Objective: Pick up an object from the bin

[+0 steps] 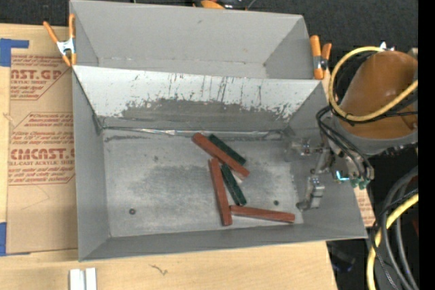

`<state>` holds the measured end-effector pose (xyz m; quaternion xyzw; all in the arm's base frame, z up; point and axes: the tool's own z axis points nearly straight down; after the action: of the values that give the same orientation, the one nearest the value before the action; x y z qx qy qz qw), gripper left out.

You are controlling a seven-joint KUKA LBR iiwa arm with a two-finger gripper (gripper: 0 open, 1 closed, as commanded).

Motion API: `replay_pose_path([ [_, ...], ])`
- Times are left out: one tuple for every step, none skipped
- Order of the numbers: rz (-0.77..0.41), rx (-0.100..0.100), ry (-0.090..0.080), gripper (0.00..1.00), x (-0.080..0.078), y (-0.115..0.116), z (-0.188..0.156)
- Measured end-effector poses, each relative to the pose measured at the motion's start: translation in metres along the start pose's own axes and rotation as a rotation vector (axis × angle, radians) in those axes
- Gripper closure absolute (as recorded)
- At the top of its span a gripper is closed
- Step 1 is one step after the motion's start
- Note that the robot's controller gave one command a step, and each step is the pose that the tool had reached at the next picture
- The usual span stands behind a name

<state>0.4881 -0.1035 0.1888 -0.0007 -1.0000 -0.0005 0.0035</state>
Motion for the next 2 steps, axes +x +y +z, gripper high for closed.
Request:
replay_pose_path([
  [-0.437,0.002,-0.007,0.00,-0.034,0.044,0.118],
  [-0.430,0.001,-0.020,0.00,-0.104,0.106,0.071],
])
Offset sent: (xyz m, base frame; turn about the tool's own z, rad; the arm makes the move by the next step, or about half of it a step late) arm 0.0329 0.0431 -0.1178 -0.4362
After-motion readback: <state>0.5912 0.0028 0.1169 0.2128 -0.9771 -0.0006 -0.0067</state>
